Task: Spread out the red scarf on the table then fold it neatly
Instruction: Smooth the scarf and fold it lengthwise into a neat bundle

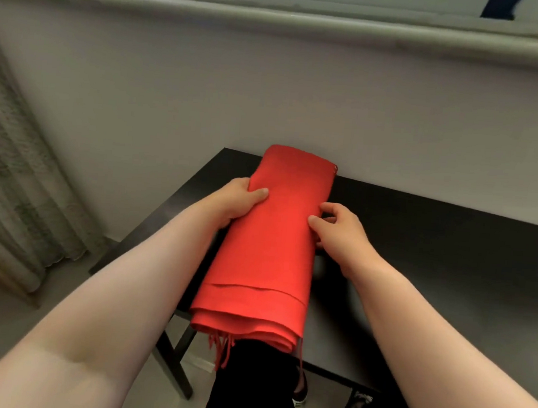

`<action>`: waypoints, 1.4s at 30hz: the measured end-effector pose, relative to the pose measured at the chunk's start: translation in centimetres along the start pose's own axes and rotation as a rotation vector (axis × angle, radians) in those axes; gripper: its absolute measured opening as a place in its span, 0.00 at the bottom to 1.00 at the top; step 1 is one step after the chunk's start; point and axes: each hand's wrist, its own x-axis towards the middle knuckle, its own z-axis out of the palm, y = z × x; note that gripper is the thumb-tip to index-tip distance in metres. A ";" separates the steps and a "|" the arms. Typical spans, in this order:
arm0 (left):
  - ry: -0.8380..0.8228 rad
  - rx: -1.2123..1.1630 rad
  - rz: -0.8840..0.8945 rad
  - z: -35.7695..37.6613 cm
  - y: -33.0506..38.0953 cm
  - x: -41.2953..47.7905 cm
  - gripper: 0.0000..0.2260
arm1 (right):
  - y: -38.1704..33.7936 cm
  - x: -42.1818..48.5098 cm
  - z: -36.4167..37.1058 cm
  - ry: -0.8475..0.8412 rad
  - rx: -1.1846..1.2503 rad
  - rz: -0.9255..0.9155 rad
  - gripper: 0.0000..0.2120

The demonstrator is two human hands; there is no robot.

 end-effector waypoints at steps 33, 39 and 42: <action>-0.142 0.111 -0.095 -1.7 0.0 0.2 0.30 | -0.2 1.0 -1.4 -0.180 0.402 0.239 0.43; -0.336 -0.233 0.006 -0.8 0.0 -0.7 0.26 | -0.2 0.7 -0.9 -0.109 0.426 0.061 0.37; -0.325 -0.330 0.081 -1.0 0.7 -1.0 0.23 | -0.7 0.8 -1.9 -0.230 0.373 0.054 0.43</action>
